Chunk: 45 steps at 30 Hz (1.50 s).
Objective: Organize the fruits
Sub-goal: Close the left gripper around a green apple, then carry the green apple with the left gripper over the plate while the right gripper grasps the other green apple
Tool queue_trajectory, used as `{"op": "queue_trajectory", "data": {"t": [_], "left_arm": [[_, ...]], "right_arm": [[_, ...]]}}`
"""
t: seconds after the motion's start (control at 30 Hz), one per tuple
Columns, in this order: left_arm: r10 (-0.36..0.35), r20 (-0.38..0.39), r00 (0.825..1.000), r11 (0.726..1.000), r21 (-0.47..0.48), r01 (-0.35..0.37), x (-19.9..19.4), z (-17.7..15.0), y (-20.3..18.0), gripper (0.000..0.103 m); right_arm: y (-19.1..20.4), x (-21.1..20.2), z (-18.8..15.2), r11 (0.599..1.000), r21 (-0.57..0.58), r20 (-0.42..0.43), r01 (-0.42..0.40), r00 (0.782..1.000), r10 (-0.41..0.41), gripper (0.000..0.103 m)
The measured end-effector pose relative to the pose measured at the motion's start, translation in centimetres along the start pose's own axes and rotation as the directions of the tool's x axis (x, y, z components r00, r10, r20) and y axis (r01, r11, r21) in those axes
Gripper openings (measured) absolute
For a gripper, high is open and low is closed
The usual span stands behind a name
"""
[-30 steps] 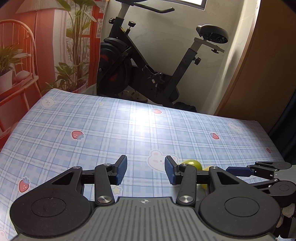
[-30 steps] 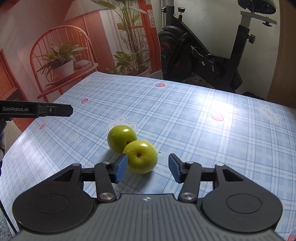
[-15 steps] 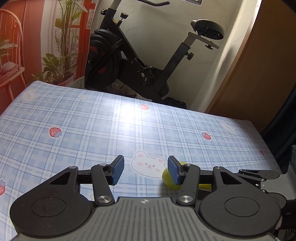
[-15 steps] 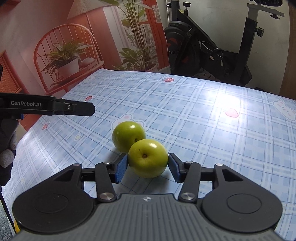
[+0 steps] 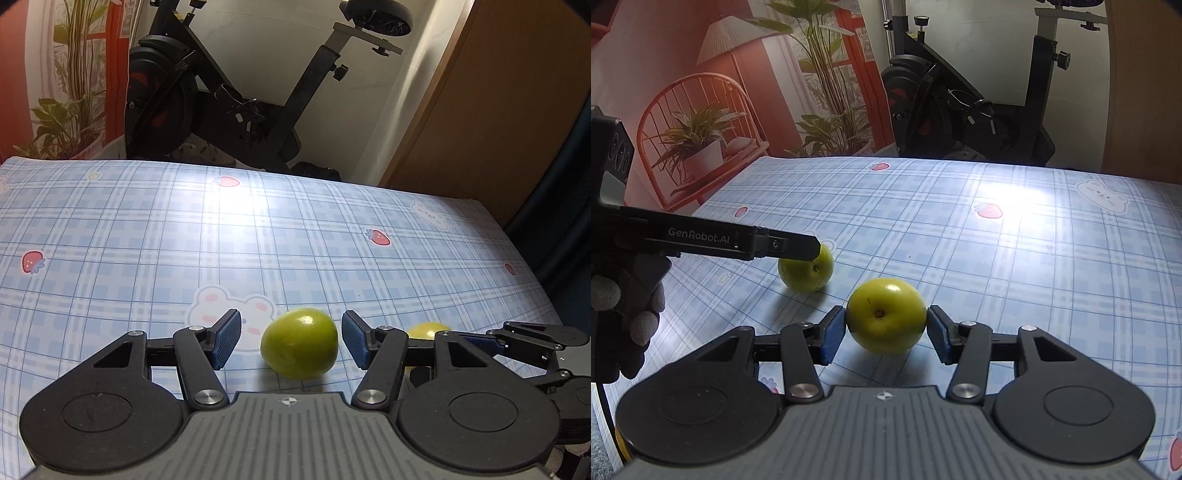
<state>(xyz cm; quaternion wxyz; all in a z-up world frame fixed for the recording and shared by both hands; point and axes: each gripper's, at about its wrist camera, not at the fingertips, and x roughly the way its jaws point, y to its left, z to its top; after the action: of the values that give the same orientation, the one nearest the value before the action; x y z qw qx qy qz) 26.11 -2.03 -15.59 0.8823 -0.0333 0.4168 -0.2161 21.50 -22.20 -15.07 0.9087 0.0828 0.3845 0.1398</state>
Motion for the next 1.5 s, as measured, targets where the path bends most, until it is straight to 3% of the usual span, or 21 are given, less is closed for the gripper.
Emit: {"op": "queue_trajectory", "data": {"t": [0.2, 0.3, 0.53, 0.97, 1.17, 1.5], "left_arm": [[0.002, -0.022, 1.0, 1.0, -0.008, -0.002, 0.9, -0.4, -0.1, 0.061], [-0.012, -0.041, 0.999, 1.0, -0.025, 0.011, 1.3, -0.5, 0.1, 0.051], [-0.011, -0.039, 0.999, 0.999, -0.032, 0.01, 0.4, -1.1, 0.2, 0.05], [-0.033, 0.056, 0.998, 0.998, 0.059, 0.03, -7.6, -2.7, -2.6, 0.05], [-0.044, 0.074, 0.996, 0.991, 0.126, 0.034, -11.5, -4.8, -4.3, 0.05], [-0.061, 0.069, 0.996, 0.98, 0.196, 0.046, -14.4, -7.9, -6.0, 0.05]], "right_arm": [[-0.4, -1.0, -0.6, 1.0, 0.027, 0.014, 0.006, 1.0, -0.006, 0.051], [-0.5, -1.4, -0.9, 0.999, 0.042, 0.02, 0.004, 1.0, -0.005, 0.051], [-0.5, -2.3, -1.4, 0.998, 0.066, 0.026, 0.001, 1.0, -0.003, 0.051], [1.2, -6.7, -2.6, 0.997, 0.069, 0.068, -0.019, 0.998, 0.015, 0.051], [3.2, -9.2, -3.6, 0.999, 0.041, 0.081, -0.029, 0.996, 0.026, 0.051], [6.7, -12.6, -6.1, 0.999, -0.006, 0.074, -0.048, 0.996, 0.048, 0.051]]}}
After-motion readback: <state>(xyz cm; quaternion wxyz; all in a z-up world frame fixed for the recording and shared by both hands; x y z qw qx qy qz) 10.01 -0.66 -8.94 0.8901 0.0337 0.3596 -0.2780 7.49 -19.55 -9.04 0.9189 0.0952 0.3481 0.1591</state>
